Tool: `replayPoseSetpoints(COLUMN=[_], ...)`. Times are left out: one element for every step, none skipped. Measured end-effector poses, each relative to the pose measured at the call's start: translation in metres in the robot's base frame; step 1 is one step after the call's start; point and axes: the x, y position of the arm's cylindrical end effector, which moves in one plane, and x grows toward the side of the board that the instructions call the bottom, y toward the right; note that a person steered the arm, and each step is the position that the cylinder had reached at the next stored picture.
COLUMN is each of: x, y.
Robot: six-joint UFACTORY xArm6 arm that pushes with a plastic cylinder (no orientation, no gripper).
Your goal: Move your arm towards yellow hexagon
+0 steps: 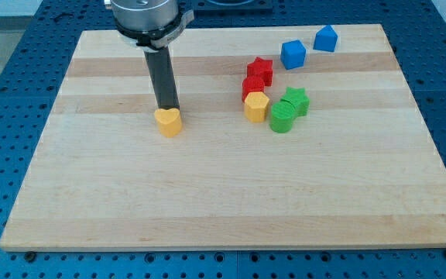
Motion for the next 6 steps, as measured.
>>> replayPoseSetpoints(x=[-0.01, -0.041, -0.045, -0.032, -0.012, 0.005], y=[0.0, 0.003, 0.036, 0.069, 0.095, 0.114])
